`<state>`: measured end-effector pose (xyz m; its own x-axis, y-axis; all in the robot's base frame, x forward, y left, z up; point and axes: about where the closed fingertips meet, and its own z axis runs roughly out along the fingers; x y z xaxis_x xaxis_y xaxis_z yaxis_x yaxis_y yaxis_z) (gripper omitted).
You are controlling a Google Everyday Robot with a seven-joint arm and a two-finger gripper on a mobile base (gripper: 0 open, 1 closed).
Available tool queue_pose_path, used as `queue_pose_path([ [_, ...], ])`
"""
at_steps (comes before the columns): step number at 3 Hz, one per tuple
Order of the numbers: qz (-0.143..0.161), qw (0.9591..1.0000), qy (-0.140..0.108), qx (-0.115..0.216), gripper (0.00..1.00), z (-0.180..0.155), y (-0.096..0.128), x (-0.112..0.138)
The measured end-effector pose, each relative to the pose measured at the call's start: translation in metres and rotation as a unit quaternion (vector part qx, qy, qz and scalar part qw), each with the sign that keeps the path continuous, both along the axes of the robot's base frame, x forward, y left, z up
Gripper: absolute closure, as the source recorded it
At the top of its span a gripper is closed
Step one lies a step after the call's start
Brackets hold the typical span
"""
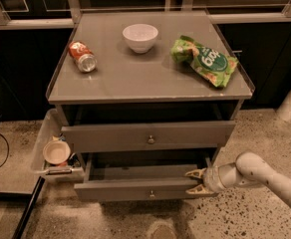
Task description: Open middle drawer
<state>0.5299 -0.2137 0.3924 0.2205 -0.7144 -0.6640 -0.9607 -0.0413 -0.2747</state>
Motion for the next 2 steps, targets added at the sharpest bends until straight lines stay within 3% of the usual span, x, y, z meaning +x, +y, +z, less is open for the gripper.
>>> queue_pose_path([
  [1,0.001,1.0000,0.000,0.000,0.84,0.0023,-0.0003,-0.0021],
  [2,0.002,1.0000,-0.001,-0.002,1.00,0.0048,-0.0008,-0.0074],
])
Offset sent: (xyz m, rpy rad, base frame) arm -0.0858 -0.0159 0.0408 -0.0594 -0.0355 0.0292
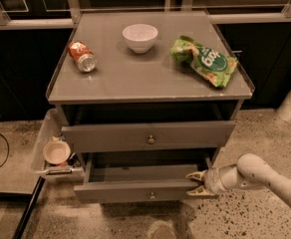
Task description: Open middle drawer
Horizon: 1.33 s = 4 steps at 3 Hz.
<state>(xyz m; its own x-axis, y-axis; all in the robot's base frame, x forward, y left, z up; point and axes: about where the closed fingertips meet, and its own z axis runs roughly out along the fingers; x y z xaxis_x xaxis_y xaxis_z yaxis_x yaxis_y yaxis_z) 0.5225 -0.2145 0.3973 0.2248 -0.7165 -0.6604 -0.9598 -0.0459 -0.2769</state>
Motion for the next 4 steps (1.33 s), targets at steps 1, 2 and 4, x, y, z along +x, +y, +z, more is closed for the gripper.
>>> queue_pose_path([
  [1,0.000,1.0000,0.000,0.000,1.00,0.0000,0.0004,-0.0001],
  [2,0.000,1.0000,0.000,0.000,0.87,0.0000,0.0004,-0.0001],
  [4,0.014,0.9997,0.013,0.014,0.40,-0.0005,0.0028,-0.0033],
])
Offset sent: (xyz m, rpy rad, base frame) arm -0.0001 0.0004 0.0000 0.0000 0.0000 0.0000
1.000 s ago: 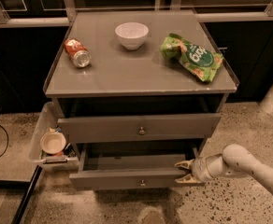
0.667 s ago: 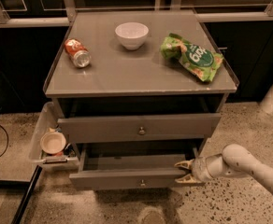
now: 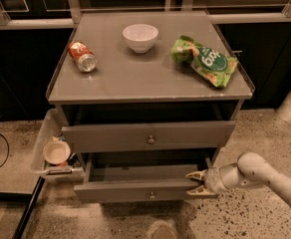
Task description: Open middle drawer
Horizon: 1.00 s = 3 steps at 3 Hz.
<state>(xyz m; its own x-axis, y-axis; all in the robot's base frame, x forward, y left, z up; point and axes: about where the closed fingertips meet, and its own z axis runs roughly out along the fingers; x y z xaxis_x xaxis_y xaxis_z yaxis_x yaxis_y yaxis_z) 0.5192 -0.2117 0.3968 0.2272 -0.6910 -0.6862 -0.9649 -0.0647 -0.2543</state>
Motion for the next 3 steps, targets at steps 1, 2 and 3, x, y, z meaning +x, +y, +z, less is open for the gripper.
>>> queue_pose_path([
  [1,0.008,0.9999,0.006,0.007,0.42,0.001,-0.002,-0.009],
  [2,0.008,0.9999,0.006,0.007,0.66,0.001,-0.002,-0.010],
  [3,0.012,0.9999,0.006,0.008,0.89,0.004,-0.005,-0.023],
])
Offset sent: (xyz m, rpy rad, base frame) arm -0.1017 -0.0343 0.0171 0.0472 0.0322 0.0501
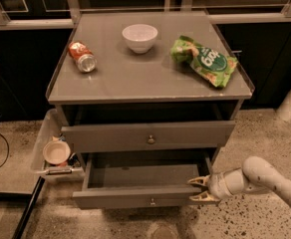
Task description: Open middle drawer
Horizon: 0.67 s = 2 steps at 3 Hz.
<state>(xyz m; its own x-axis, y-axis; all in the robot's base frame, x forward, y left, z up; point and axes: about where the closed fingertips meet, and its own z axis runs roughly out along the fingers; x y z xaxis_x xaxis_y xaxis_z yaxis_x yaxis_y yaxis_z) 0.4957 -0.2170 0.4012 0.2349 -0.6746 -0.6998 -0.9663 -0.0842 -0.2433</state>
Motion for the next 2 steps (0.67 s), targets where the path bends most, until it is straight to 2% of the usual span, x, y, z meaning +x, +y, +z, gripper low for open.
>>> queue_pose_path([
  [1,0.000,1.0000,0.000,0.000,1.00,0.001,0.000,-0.002],
  [2,0.000,1.0000,0.000,0.000,0.84,0.002,-0.003,-0.012],
])
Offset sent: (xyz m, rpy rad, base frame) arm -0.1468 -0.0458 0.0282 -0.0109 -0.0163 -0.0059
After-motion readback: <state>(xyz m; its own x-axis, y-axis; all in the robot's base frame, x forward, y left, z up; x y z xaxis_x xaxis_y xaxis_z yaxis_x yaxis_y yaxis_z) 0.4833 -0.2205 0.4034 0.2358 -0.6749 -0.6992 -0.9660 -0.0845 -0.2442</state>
